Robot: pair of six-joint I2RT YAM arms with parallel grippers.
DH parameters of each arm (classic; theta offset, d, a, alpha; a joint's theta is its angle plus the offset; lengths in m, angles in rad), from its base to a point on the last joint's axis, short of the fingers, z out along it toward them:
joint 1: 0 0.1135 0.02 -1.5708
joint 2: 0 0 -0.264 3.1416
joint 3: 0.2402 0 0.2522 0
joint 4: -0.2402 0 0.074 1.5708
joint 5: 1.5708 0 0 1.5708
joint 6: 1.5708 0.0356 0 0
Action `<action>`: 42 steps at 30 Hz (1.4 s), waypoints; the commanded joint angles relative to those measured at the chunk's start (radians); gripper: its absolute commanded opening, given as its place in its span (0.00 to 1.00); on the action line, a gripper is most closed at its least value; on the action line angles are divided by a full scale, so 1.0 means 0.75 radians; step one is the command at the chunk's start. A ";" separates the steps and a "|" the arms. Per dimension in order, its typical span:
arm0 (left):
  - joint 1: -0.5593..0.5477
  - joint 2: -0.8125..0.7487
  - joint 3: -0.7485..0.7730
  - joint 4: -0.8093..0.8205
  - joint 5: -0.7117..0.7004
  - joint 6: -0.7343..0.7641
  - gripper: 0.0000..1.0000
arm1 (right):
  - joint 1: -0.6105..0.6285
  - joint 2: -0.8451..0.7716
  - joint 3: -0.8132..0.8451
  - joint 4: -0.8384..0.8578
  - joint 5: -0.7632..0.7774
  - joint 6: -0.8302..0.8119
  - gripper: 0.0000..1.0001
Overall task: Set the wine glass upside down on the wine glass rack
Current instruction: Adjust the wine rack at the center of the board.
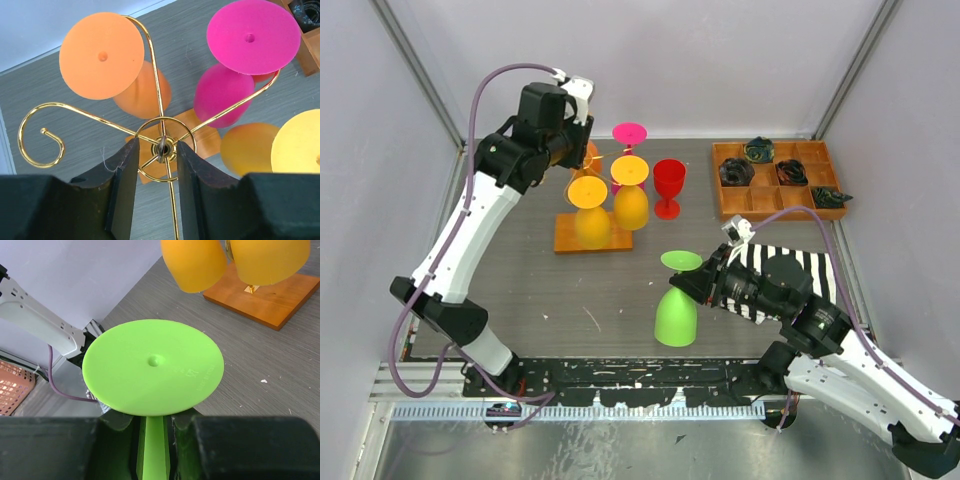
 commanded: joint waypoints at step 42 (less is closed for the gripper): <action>-0.023 -0.055 0.053 -0.013 -0.330 -0.425 0.00 | 0.002 -0.050 -0.011 -0.001 0.045 -0.040 0.01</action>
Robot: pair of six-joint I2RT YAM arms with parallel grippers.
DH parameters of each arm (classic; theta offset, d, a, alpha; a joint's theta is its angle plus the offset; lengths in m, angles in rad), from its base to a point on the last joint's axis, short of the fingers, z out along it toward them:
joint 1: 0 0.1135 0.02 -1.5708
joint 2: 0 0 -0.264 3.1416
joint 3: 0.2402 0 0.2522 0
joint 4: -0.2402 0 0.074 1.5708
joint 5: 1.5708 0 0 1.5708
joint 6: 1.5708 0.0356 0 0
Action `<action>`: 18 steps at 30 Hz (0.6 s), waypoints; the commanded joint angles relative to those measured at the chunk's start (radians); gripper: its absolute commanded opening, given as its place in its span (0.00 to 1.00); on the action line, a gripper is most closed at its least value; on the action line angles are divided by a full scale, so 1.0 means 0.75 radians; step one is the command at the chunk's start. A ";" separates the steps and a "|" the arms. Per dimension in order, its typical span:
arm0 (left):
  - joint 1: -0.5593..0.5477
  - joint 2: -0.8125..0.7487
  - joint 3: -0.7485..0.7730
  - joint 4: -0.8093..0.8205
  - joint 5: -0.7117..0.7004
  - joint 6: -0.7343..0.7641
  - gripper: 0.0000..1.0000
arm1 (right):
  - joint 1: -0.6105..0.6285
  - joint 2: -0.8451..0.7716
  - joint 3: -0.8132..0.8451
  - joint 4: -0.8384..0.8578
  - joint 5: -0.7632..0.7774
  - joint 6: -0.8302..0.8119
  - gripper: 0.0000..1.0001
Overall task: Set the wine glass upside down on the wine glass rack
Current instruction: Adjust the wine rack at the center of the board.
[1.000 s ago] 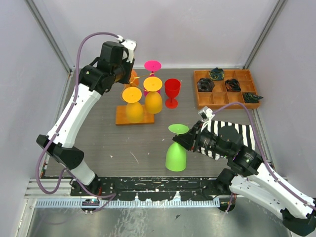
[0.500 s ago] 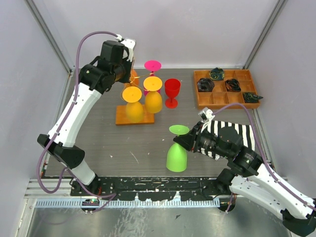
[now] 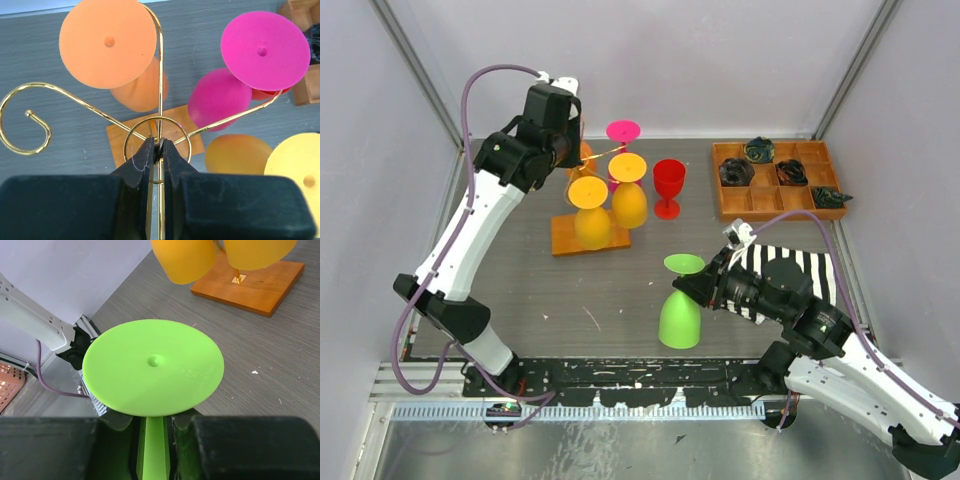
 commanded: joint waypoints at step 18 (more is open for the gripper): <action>-0.063 0.012 0.206 -0.143 -0.513 -0.340 0.00 | 0.002 0.002 0.004 0.070 0.014 -0.012 0.00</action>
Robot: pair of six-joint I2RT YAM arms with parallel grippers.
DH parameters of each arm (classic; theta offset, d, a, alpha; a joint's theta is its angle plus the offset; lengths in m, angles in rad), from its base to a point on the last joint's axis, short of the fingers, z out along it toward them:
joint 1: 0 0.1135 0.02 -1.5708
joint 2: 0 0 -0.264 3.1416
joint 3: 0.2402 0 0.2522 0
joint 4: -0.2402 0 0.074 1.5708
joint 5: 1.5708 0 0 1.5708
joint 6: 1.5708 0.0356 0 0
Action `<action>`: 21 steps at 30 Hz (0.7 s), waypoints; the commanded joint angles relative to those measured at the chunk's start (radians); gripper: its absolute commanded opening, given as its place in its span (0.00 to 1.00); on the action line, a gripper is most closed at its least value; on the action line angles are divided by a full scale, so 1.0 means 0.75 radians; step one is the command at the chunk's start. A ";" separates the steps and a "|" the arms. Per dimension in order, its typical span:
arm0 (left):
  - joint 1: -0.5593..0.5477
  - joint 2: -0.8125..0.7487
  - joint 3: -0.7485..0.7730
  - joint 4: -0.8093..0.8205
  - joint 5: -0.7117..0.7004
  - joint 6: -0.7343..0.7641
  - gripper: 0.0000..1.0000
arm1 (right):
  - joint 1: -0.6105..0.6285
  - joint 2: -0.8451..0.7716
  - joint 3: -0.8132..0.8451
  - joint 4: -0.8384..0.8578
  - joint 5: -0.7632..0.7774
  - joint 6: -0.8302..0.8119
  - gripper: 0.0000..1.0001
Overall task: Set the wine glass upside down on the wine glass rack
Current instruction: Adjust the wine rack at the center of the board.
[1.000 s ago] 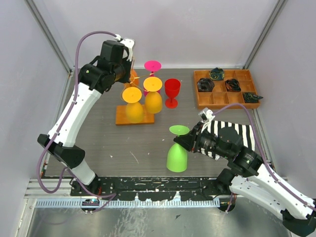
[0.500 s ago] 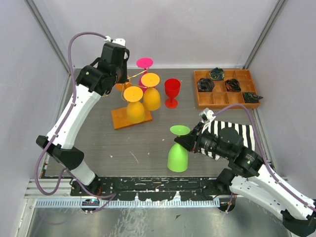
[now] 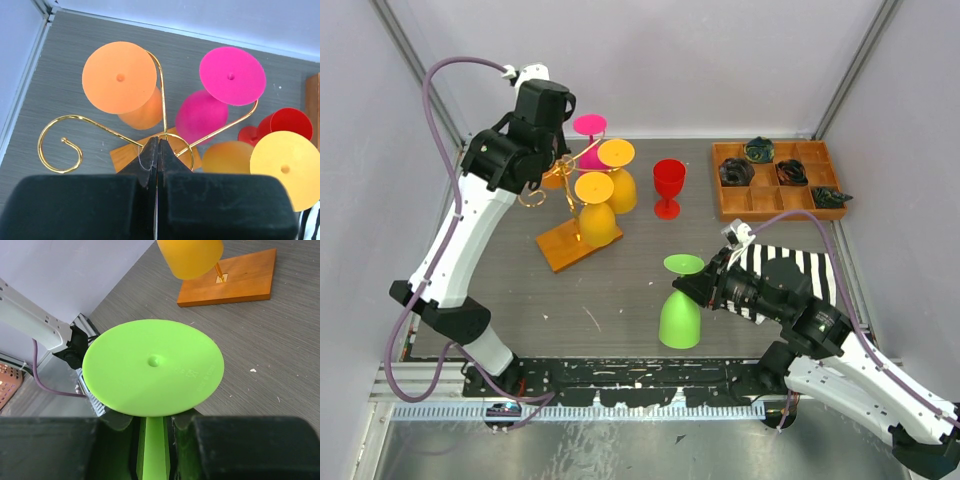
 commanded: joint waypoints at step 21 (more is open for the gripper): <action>-0.003 -0.364 -0.421 0.455 0.324 0.413 0.47 | 0.001 -0.005 0.013 0.062 0.049 -0.023 0.01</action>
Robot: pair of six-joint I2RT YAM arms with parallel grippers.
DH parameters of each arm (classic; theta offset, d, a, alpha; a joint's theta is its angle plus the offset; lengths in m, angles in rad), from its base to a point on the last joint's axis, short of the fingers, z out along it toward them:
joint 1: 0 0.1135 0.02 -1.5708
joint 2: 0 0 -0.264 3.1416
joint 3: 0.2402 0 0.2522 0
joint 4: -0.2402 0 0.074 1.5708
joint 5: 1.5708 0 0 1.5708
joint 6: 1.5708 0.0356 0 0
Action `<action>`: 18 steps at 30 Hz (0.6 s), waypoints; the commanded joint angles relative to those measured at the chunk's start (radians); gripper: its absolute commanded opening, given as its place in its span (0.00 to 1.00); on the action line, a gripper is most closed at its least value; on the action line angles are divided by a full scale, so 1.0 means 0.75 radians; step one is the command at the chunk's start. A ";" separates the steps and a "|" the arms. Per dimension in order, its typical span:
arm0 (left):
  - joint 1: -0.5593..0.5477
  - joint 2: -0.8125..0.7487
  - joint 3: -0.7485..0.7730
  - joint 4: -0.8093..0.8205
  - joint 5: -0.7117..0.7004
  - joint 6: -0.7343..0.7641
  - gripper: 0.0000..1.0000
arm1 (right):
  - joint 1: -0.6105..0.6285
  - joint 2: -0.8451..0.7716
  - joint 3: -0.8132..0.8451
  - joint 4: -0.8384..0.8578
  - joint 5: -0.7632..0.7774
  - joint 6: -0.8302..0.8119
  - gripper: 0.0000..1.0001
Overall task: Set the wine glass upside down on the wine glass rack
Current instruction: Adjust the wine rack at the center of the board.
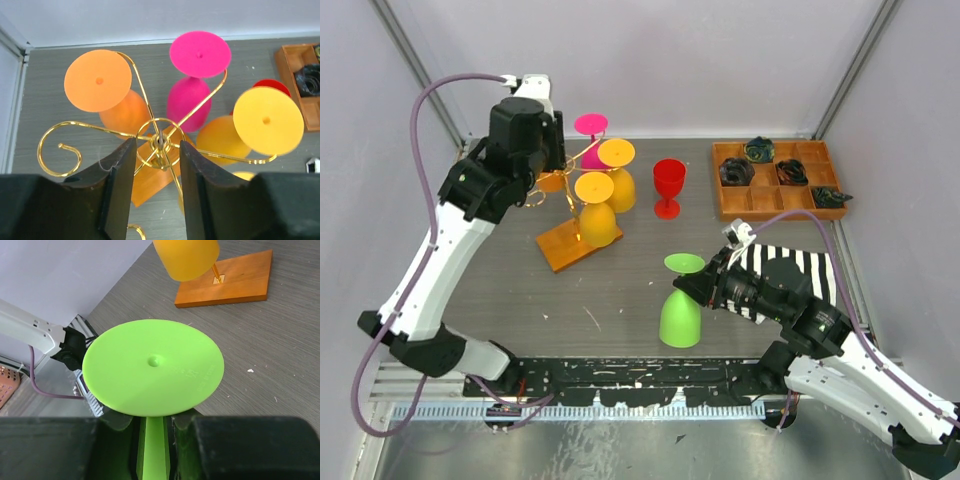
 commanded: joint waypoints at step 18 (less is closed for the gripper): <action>-0.003 -0.770 -0.753 0.467 0.482 0.431 0.76 | 0.002 0.163 0.062 0.284 -0.059 -0.242 0.01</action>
